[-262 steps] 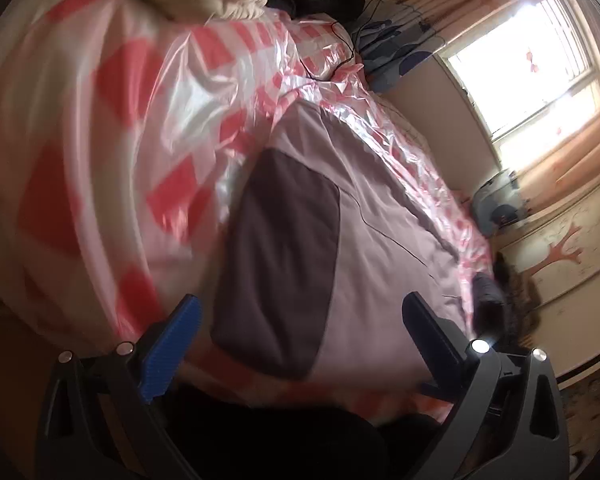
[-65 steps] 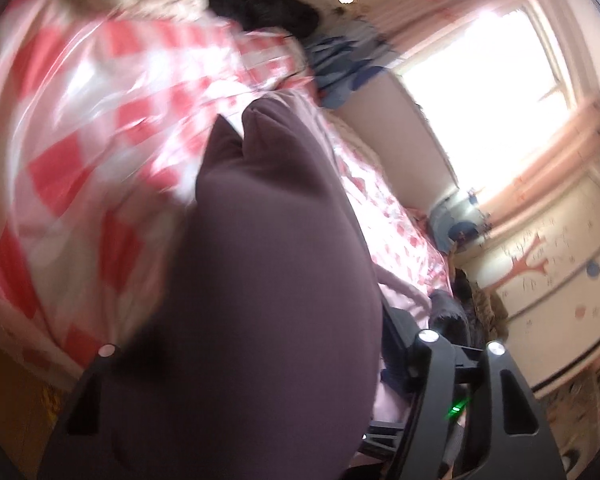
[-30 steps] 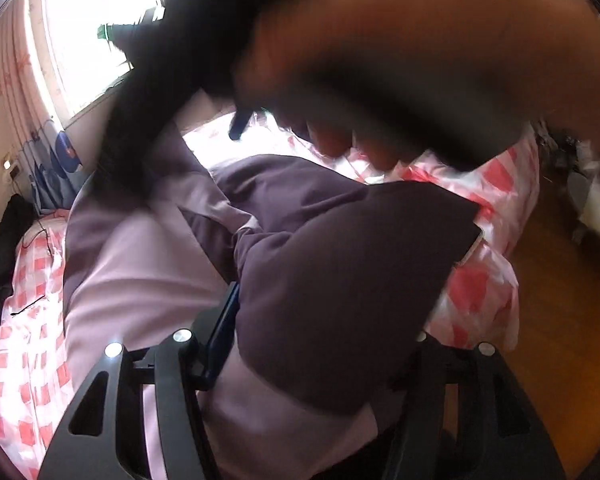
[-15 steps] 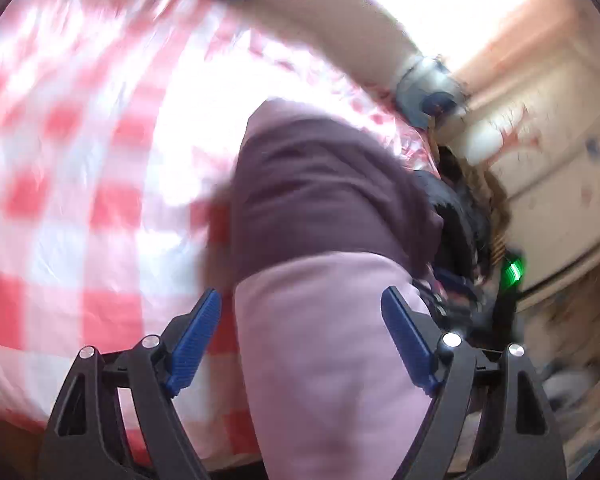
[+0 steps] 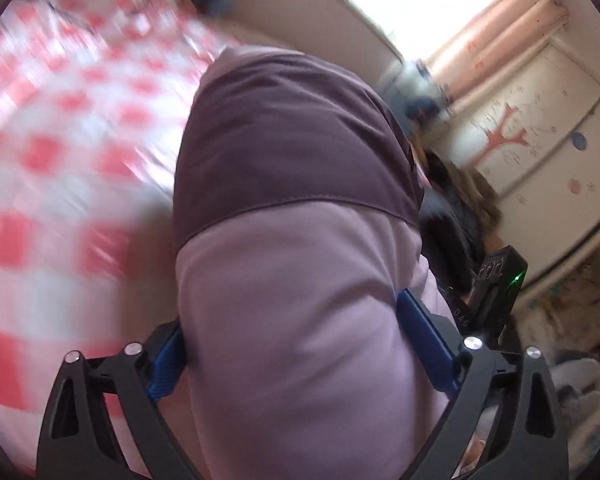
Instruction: Fold large clothes
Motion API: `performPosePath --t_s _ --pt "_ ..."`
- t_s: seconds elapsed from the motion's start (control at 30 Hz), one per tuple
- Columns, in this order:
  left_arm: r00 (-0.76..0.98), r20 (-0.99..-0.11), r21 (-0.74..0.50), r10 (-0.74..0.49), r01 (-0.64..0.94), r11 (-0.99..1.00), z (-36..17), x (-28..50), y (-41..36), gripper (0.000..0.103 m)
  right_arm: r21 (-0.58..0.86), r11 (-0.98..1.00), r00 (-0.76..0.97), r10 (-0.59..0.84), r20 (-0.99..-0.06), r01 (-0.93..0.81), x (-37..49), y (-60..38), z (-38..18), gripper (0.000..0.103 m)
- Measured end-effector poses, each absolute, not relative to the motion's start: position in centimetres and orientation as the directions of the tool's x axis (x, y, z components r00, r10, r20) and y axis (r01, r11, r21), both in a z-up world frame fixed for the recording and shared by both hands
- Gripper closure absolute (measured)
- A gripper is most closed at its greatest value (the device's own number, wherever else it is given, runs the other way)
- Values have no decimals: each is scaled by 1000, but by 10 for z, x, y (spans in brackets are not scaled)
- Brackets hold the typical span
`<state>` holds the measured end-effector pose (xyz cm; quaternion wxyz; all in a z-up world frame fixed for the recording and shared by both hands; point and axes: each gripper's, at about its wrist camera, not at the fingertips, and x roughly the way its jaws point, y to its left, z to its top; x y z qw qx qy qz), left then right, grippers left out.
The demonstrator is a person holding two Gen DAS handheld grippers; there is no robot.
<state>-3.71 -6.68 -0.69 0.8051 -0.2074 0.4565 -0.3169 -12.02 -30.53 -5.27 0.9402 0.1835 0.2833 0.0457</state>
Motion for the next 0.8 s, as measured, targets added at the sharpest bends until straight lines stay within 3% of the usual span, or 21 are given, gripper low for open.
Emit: performPosePath --t_s 0.1,0.2,0.33,0.5,0.57,0.6,0.7,0.8 --pt "480 -648 -526 -592 280 803 13 -27 -15 13 388 916 821 300 -486 -105 -74 -255 -56 6" --pt "411 -770 -464 -488 164 871 -3 -7 39 13 318 932 727 339 -597 -174 -32 -201 -81 6" --pt "477 -805 -316 -353 159 935 9 -10 66 13 108 965 691 246 -679 -238 -32 -173 -77 7" --pt "542 -722 -322 -430 286 902 40 1 13 13 59 975 637 184 -748 -212 -35 -180 -79 7" --pt "476 -742 -322 -473 366 873 28 7 -21 13 38 977 626 163 -763 -208 -40 -172 -81 7" --pt "462 -770 -272 -441 388 881 17 9 -37 7 24 979 614 145 -776 -202 -43 -169 -83 7" --pt "484 -821 -70 -303 441 895 -10 -1 -65 7 69 977 552 171 -816 -201 -42 -179 -80 7" --pt "513 -802 -49 -306 455 889 -9 -11 -61 7 148 975 491 212 -845 -167 -37 -190 -59 7"
